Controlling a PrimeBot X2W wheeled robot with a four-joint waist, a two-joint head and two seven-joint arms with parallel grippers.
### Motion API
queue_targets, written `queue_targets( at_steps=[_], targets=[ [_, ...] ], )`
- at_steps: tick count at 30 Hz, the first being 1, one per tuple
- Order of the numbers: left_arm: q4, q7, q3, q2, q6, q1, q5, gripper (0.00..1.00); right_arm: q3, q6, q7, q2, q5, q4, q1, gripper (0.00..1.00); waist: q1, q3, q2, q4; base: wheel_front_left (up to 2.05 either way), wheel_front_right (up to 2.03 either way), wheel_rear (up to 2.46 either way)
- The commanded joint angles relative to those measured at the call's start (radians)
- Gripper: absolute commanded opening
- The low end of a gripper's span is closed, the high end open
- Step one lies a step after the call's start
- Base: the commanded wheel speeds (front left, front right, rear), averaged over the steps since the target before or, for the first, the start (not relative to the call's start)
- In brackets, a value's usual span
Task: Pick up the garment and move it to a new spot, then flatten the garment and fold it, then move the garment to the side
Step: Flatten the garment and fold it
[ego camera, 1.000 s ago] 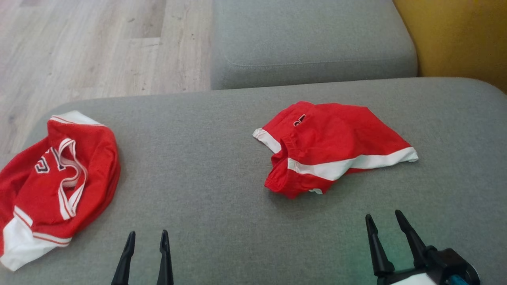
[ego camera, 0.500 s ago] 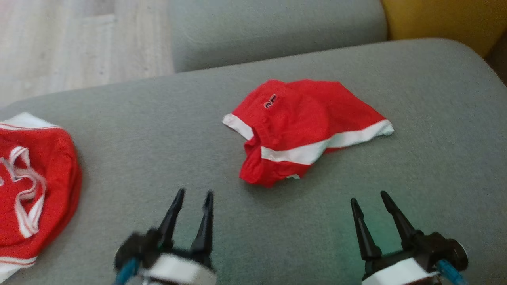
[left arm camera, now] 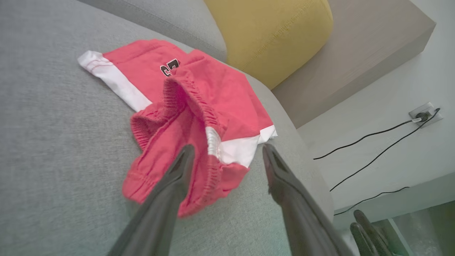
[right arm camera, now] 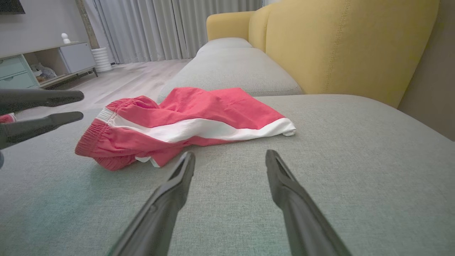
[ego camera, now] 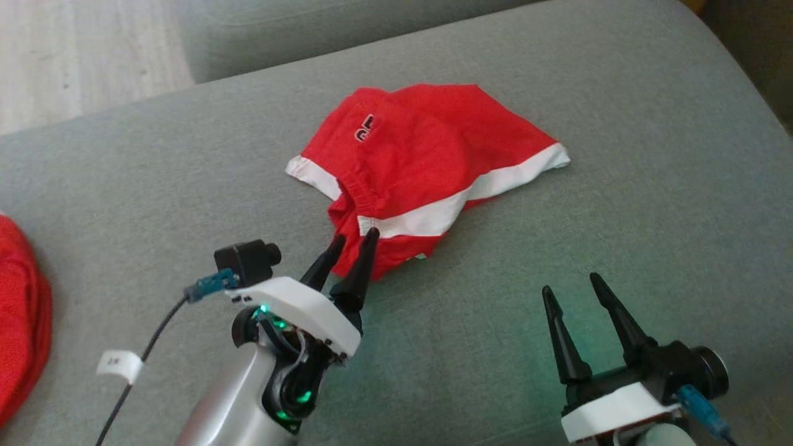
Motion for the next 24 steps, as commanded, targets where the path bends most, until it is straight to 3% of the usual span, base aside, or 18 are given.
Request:
queue_targets(
  at_steps=[1,23,24],
  targets=[
    [-0.027,0.001,0.041,0.0,0.005,-0.052,-0.002,1.0,0.026,-0.001,-0.003,-0.006,-0.008,-0.032,-0.034,1.0,-0.0002,0.012,0.0,-0.014,0.0,0.0,0.0],
    [0.032,-0.027,0.024,0.015,-0.027,-0.106,-0.015,1.0,0.037,-0.001,-0.003,-0.006,-0.007,-0.024,-0.05,1.0,-0.0002,0.044,0.0,-0.064,0.0,0.0,0.0],
    [0.037,-0.029,0.024,0.015,-0.028,-0.11,-0.015,0.85,0.037,-0.001,-0.003,-0.006,-0.008,-0.024,-0.051,1.0,-0.0002,0.046,0.0,-0.065,0.0,0.0,0.0]
  ],
)
